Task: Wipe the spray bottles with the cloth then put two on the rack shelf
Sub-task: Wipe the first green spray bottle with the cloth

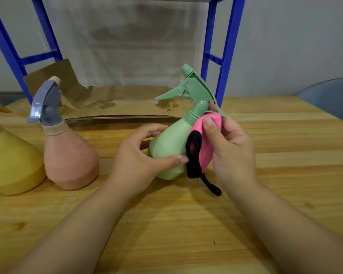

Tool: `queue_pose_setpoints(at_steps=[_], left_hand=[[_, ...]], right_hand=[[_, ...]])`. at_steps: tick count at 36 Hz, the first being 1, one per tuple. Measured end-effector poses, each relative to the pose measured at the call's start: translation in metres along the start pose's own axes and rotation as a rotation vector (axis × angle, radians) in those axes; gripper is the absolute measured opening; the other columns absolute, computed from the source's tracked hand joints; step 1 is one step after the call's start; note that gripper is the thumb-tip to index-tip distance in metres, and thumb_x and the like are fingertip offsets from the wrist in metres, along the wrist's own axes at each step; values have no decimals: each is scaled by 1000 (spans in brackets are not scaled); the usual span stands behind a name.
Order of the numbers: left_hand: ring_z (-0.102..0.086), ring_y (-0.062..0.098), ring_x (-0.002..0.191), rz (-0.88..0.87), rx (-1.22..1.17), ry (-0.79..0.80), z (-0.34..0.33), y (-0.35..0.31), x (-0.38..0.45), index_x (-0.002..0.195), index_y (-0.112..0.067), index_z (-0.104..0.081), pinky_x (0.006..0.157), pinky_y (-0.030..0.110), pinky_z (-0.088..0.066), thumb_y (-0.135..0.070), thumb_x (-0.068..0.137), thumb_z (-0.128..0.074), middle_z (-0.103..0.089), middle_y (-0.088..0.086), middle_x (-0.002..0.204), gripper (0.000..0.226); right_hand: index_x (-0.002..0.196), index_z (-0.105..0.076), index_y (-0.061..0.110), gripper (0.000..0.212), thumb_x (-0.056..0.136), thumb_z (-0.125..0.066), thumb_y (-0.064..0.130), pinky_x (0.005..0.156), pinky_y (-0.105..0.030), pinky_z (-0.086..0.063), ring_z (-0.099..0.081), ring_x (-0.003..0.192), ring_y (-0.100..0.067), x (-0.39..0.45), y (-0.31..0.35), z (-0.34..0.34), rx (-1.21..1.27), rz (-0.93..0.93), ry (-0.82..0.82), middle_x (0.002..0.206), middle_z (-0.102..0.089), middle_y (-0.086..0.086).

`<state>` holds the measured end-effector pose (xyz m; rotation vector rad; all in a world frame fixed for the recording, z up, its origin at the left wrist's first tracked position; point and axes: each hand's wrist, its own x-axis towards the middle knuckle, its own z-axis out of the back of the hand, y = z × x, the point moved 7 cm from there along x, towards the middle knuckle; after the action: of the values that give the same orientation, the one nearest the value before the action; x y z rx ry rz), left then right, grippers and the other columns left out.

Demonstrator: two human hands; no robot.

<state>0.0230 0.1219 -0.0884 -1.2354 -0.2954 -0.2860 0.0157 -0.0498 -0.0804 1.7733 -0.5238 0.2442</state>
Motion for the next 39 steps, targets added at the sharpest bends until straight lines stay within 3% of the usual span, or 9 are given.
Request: queue_pose_setpoints(at_steps=[4, 9, 13, 21, 27, 30, 32, 35, 39], left_hand=[[-54, -3, 101, -41, 84, -77, -1, -5, 3, 97, -44, -60, 88, 32, -50, -38, 47, -87, -60, -20, 103, 57], [-57, 3, 103, -19, 78, -121, 2, -1, 6, 101, -40, -63, 88, 38, -52, -54, 41, -85, -61, -17, 106, 66], [-55, 8, 105, 36, 54, -106, 5, 5, 7, 101, -42, -62, 86, 43, -53, -50, 42, -87, -59, -20, 106, 64], [-47, -10, 102, -41, 160, -71, 1, 0, 3, 103, -41, -60, 86, 27, -45, -37, 47, -88, -54, -19, 112, 63], [-46, -14, 101, -41, 151, -33, 4, -1, 0, 104, -42, -61, 89, 29, -46, -38, 46, -88, -54, -27, 108, 65], [-54, -1, 106, -12, 142, -26, 4, 4, 2, 104, -41, -64, 91, 35, -49, -44, 42, -88, -60, -20, 112, 66], [-58, 4, 106, 14, 104, -13, 4, 8, 2, 104, -39, -65, 91, 36, -51, -43, 41, -89, -64, -17, 112, 67], [-61, 4, 101, 73, 21, 19, 3, 10, 3, 103, -34, -67, 88, 34, -53, -27, 47, -91, -66, -16, 108, 62], [-67, 13, 95, 178, -128, 88, -5, 20, 4, 100, -37, -67, 81, 37, -57, -31, 41, -93, -67, -13, 107, 65]], right_hand=[[121, -64, 14, 36, 85, -66, 10, 93, -31, -54, -68, 105, -13, 2, -2, 6, 97, -74, -133, 112, -72, 0], [109, -68, 18, 26, 85, -68, 8, 83, -23, -55, -69, 100, -11, 3, -1, 13, 105, -48, -211, 107, -73, -1], [117, -66, 13, 32, 85, -67, 17, 86, -25, -54, -68, 103, -12, 9, 8, 24, 81, 31, -276, 112, -71, -2], [132, -56, 26, 41, 92, -63, 24, 98, -40, -51, -62, 112, -10, 15, 14, 6, -377, 72, 26, 121, -65, 7], [116, -65, 18, 27, 90, -64, 27, 78, -25, -53, -64, 86, -3, 17, 22, 11, -532, 134, 62, 91, -68, 12], [106, -65, 27, 16, 90, -64, 28, 69, -13, -49, -61, 77, 4, 17, 23, 13, -563, 148, 92, 84, -67, 16], [102, -67, 30, 13, 89, -66, 28, 71, -20, -52, -64, 81, 0, 18, 23, 15, -517, 130, 97, 87, -69, 14], [85, -72, 23, 13, 90, -63, 30, 69, -44, -57, -68, 76, -28, 22, 18, 20, -335, 11, 79, 81, -71, -6], [83, -74, 15, 20, 94, -59, 23, 77, -42, -56, -66, 75, -27, 28, 14, 26, -169, -65, -4, 80, -70, -14]])
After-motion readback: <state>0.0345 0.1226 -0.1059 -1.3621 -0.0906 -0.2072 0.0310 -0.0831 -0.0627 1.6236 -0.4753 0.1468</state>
